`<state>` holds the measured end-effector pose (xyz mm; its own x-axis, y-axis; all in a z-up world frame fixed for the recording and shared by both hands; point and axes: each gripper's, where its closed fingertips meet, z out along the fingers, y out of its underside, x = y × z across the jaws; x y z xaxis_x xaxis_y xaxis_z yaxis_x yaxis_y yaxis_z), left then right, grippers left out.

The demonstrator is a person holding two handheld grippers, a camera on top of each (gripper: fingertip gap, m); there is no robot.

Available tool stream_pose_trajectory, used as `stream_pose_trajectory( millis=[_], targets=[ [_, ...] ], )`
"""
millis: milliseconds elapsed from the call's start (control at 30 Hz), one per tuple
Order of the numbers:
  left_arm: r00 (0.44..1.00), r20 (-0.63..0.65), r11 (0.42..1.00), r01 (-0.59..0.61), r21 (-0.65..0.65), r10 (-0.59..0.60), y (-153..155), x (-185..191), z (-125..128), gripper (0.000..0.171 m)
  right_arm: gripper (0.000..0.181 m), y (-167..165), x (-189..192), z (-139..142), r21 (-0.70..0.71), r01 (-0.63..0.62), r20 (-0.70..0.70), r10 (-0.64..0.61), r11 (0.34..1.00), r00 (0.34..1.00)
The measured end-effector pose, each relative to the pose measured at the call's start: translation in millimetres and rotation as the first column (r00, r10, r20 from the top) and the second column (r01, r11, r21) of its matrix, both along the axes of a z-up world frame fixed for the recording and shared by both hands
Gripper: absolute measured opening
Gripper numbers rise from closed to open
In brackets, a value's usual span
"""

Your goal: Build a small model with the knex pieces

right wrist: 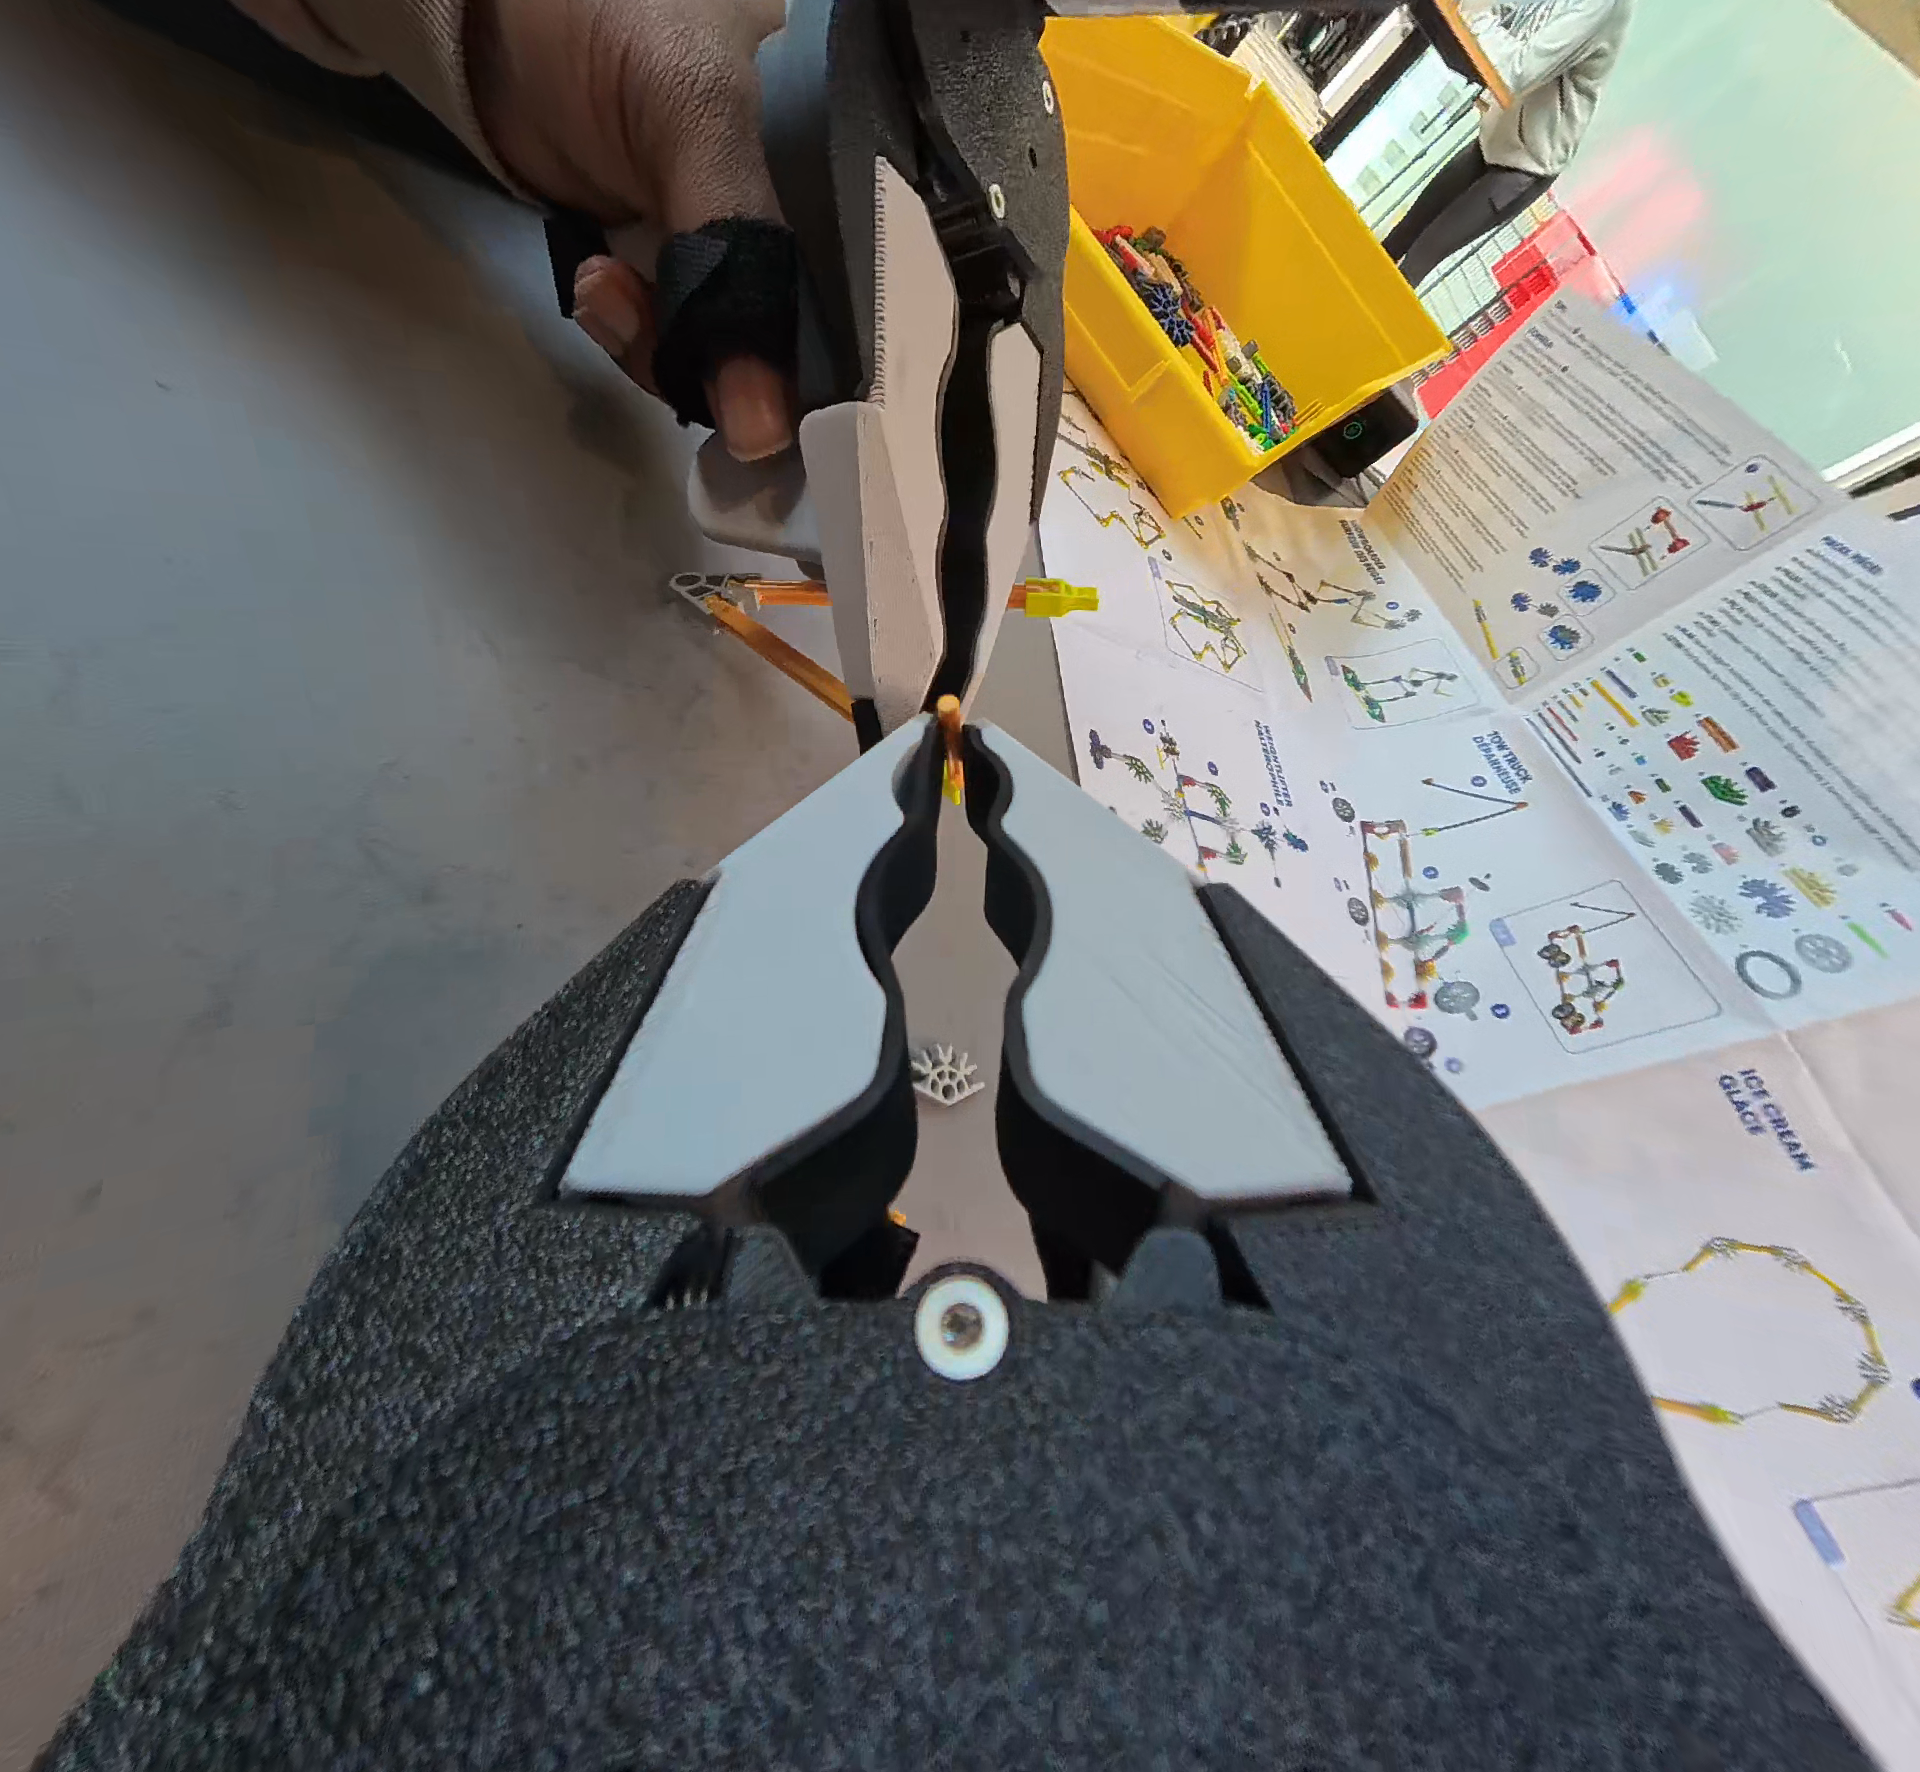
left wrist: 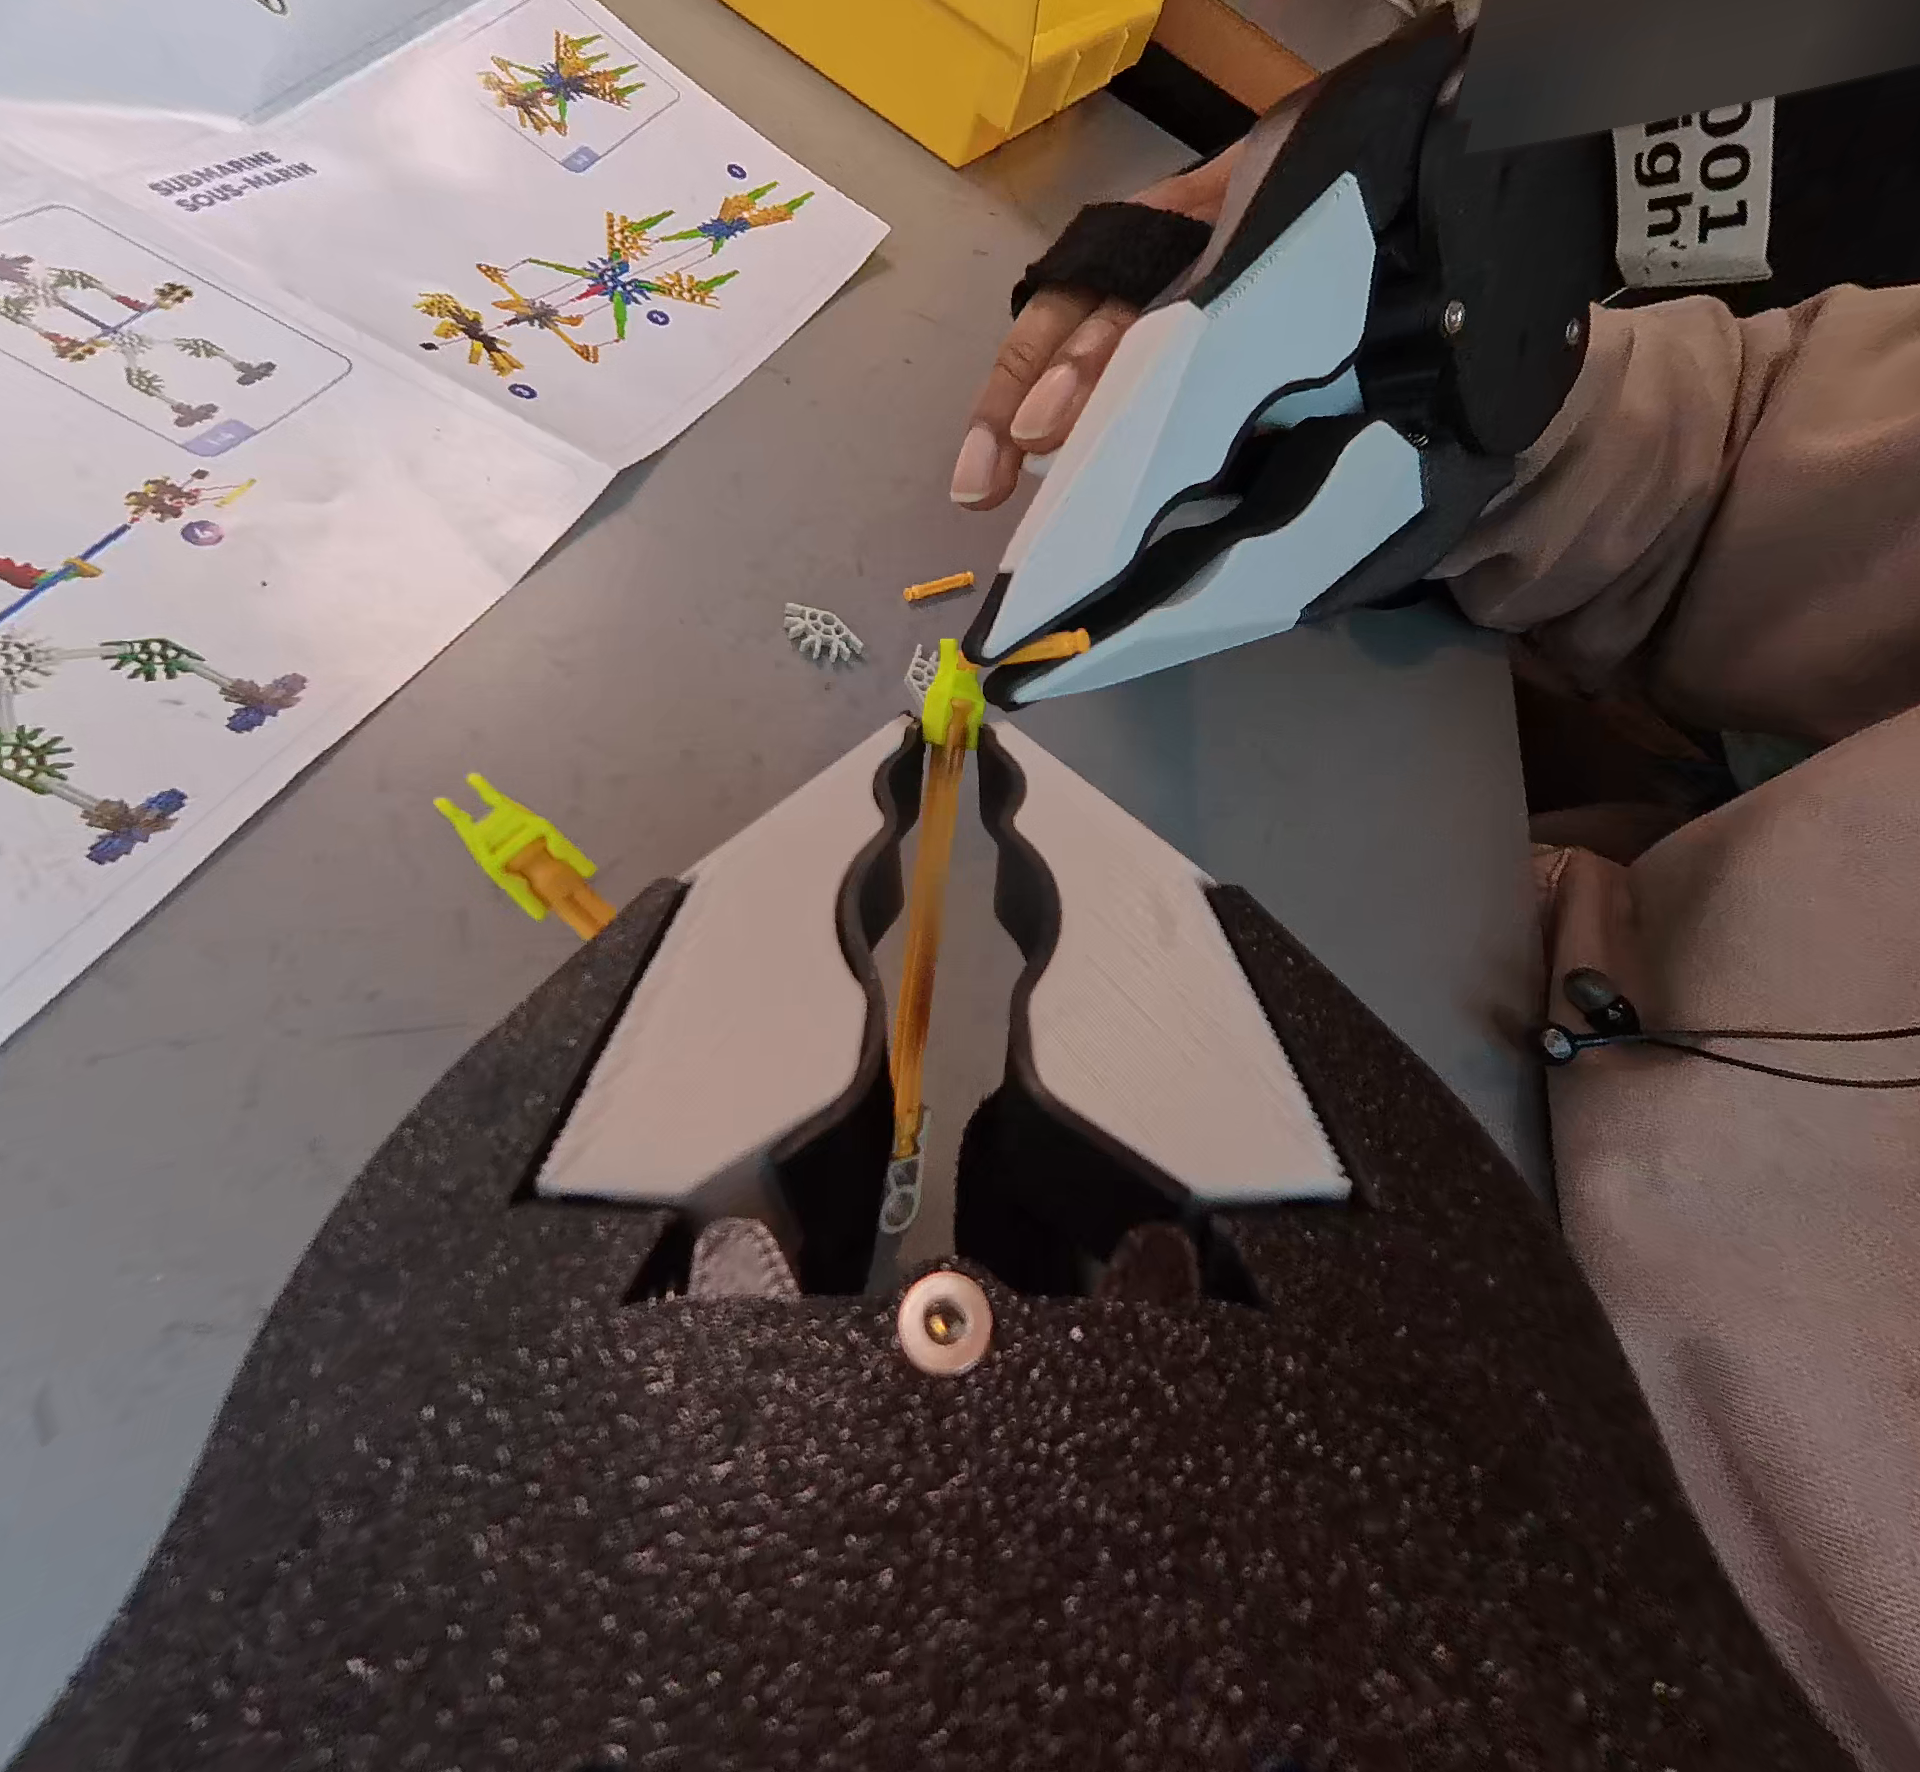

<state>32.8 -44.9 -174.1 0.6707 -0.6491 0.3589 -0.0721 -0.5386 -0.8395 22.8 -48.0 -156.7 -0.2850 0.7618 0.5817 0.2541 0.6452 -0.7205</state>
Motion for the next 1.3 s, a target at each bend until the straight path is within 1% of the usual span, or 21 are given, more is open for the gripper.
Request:
stream_pose_trajectory(
  millis=[67,133,200,233,267,300,367,433,467,533,600,667,700,800,900,1033,1100,1133,1167,1233,1300],
  targets=[
    [0.999,-0.037,1.0,0.002,0.027,-0.001,-0.1,0.1,-0.5,0.01,0.002,0.6,-0.5,0.1,-0.146,0.017,0.022,-0.014,0.989,1.0],
    [0.998,-0.06,0.998,0.002,0.065,0.002,-0.3,0.2,1.8,0.009,0.002,1.5,-0.4,4.2,-0.386,0.023,0.041,-0.008,0.922,0.999],
    [0.995,-0.102,0.992,0.009,0.124,0.003,-0.7,1.4,5.4,0.009,0.001,1.6,1.6,9.4,-0.611,0.011,0.061,0.033,0.792,0.998],
    [0.99,-0.139,0.986,0.005,0.164,0.018,0.6,1.4,7.2,0.01,0.001,-5.1,4.7,13.0,-0.705,-0.025,0.064,0.099,0.709,0.993],
    [0.977,-0.204,0.975,-0.011,0.223,0.057,5.0,-3.1,8.4,0.009,0.001,-18.4,7.9,16.9,-0.8,-0.059,0.064,0.181,0.598,0.981],
    [0.964,-0.254,0.963,-0.003,0.271,0.075,7.0,-5.5,10.7,0.009,0.001,-25.5,6.9,16.3,-0.84,-0.052,0.07,0.204,0.54,0.976],
    [0.969,-0.237,0.949,0.014,0.315,0.065,3.7,-2.0,20.2,0.009,0.001,-23.5,3.4,18.0,-0.82,-0.034,0.075,0.167,0.571,0.983],
    [0.971,-0.232,0.948,0.019,0.317,0.058,1.8,-3.2,20.9,0.01,0.001,-15.9,7.1,39.4,-0.855,-0.079,0.011,0.17,0.513,0.985],
    [0.972,-0.227,0.95,0.015,0.313,0.06,1.7,-4.8,20.3,0.01,0.001,-6.6,11.1,49.5,-0.856,-0.095,-0.018,0.154,0.508,0.988],
    [0.974,-0.219,0.957,0.007,0.291,0.059,2.7,-8.0,16.8,0.01,0.001,31.7,19.5,67.3,-0.81,-0.05,-0.051,0.014,0.584,0.999],
    [0.981,-0.188,0.964,0.004,0.265,0.047,3.3,-8.2,14.7,0.01,0.001,87.0,36.9,87.3,-0.744,0.077,-0.081,-0.204,0.664,0.976],
    [0.986,-0.166,0.969,0.008,0.245,0.034,3.4,-6.6,12.9,0.01,0.001,154.0,70.1,103.8,-0.622,0.292,-0.136,-0.467,0.727,0.874],
    [0.986,-0.165,0.97,0.009,0.242,0.032,3.7,-6.0,11.9,0.01,0.002,186.1,92.4,108.0,-0.567,0.412,-0.154,-0.584,0.713,0.797],
    [0.985,-0.171,0.977,0.023,0.213,0.014,3.4,-2.6,6.2,0.011,0.002,251.7,157.1,109.5,-0.531,0.615,-0.163,-0.783,0.583,0.6],
    [0.984,-0.18,0.98,0.036,0.196,0.0,2.9,0.3,1.1,0.011,0.002,292.8,212.0,100.2,-0.504,0.742,-0.136,-0.889,0.442,0.437],
    [0.983,-0.181,0.982,0.048,0.182,-0.015,2.9,3.3,-2.7,0.011,0.004,326.3,261.9,72.2,-0.481,0.834,-0.038,-0.957,0.271,0.289],
    [0.983,-0.182,0.983,0.053,0.177,-0.021,3.3,4.6,-4.3,0.011,0.031,338.1,280.4,62.2,-0.473,0.859,-0.011,-0.977,0.194,0.215],
    [0.983,-0.183,0.983,0.056,0.174,-0.024,3.2,5.3,-5.3,0.011,0.041,340.6,285.3,63.1,-0.48,0.859,-0.018,-0.981,0.178,0.193],
    [0.983,-0.184,0.983,0.058,0.173,-0.025,3.3,5.7,-5.9,0.011,0.043,339.1,285.2,72.0,-0.486,0.851,-0.062,-0.979,0.199,0.193],
    [0.981,-0.192,0.983,0.057,0.173,-0.023,3.9,5.4,-7.0,0.011,0.039,321.5,266.0,103.1,-0.449,0.831,-0.201,-0.943,0.33,0.265],
    [0.981,-0.194,0.984,0.051,0.173,-0.016,5.0,3.6,-7.6,0.011,0.029,285.6,220.8,122.1,-0.371,0.77,-0.263,-0.854,0.519,0.449]
  ],
)
